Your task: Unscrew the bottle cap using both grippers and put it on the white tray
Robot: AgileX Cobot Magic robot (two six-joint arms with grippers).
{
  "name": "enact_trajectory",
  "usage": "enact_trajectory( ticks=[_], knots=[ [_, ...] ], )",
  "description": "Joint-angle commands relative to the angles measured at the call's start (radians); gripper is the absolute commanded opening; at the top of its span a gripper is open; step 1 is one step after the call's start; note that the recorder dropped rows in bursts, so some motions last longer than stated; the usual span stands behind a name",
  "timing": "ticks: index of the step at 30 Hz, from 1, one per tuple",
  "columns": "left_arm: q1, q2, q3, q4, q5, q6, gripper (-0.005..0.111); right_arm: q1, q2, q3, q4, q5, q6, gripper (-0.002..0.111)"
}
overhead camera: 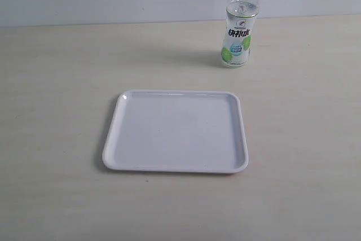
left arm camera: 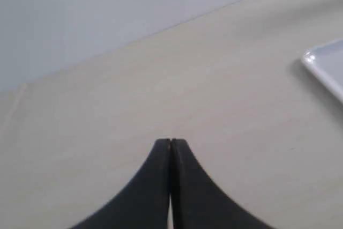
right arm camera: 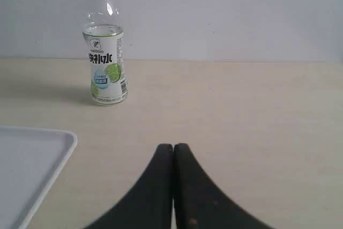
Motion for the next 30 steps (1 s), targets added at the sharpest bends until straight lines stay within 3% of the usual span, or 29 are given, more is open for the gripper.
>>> enact_trajectory(
  ticks=[1,13,17,20,23,30],
  knots=[
    [0.004,-0.007,0.000,0.118,-0.023,0.013,0.000,-0.008,-0.006,0.005,-0.006,-0.006,0.001,0.000],
    [0.004,-0.007,0.000,0.112,-0.055,-0.013,0.000,-0.008,-0.006,0.005,-0.006,-0.006,0.001,0.000],
    [0.004,-0.007,0.000,-0.222,-0.188,-0.137,0.000,-0.008,-0.006,0.005,-0.006,-0.006,0.001,0.000],
    [0.004,-0.007,0.000,-0.226,-0.228,-0.168,0.000,-0.008,-0.006,0.005,-0.006,-0.006,0.001,0.000],
    [0.004,-0.007,0.000,-0.251,-0.280,-0.406,0.000,-0.008,-0.006,0.005,-0.006,-0.006,0.001,0.000],
    [0.004,-0.007,0.000,-0.249,-0.441,-0.398,0.000,-0.008,-0.006,0.005,-0.006,-0.006,0.001,0.000]
  ],
)
